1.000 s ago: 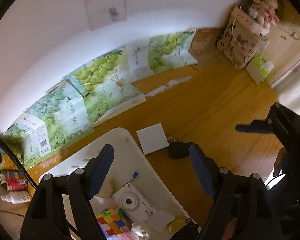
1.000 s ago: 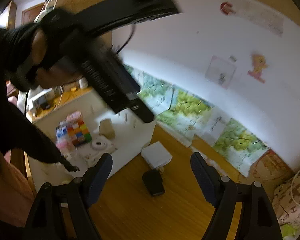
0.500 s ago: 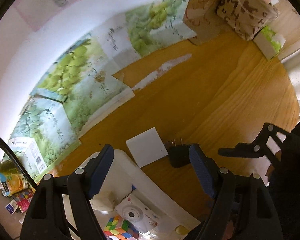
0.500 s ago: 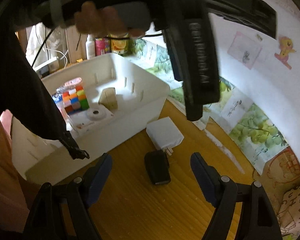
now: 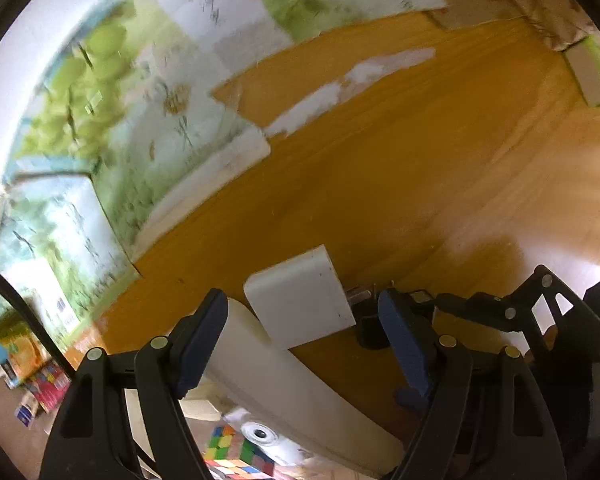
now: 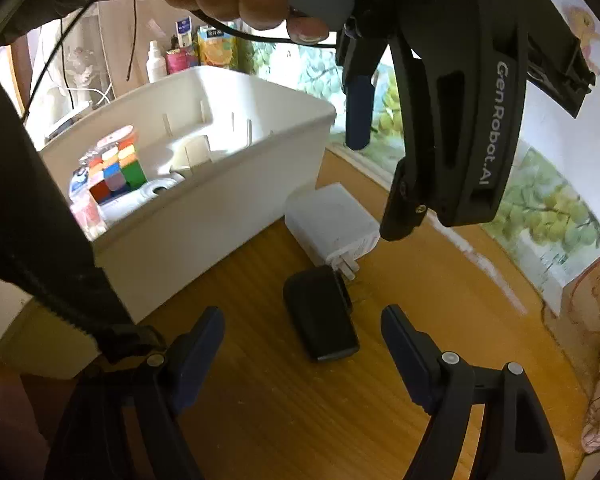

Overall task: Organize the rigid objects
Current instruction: 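Move both tools back toward the white charger and black plug adapter, then grasp the white charger with the left tool while the right tool grasps the black adapter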

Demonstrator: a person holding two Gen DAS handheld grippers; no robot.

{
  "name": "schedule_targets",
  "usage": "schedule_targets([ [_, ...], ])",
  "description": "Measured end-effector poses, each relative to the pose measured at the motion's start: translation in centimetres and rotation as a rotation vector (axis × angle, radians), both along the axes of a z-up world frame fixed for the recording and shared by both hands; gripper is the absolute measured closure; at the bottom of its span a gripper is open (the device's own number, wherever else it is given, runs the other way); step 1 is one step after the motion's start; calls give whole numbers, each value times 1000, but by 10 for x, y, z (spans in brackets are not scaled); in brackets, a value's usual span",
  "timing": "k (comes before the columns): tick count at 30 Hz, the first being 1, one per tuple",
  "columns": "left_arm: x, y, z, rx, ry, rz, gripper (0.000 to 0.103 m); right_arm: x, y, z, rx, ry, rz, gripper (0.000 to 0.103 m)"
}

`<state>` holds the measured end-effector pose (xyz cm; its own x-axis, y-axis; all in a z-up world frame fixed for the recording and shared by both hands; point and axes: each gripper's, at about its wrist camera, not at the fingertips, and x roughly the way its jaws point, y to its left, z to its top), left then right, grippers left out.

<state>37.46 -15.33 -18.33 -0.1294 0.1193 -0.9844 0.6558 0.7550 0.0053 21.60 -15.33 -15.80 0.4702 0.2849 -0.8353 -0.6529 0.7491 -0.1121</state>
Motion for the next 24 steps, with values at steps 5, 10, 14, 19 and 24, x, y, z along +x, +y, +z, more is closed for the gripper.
schedule_targets([
  [5, 1, -4, -8, 27, 5, -2, 22, 7, 1, -14, 9, 36, -16, 22],
  [10, 6, -12, -21, 78, 12, 4, 22, 14, 2, -26, 17, 59, -37, 22],
  [14, 6, -19, -35, 94, 52, 5, 22, 19, 0, -31, 16, 69, -74, 30],
  [19, 7, -24, -45, 109, 61, 16, 22, 24, -6, -31, 28, 73, -118, 44],
  [24, 5, -28, -55, 130, 51, 9, 22, 28, -8, -31, 30, 73, -125, 45],
])
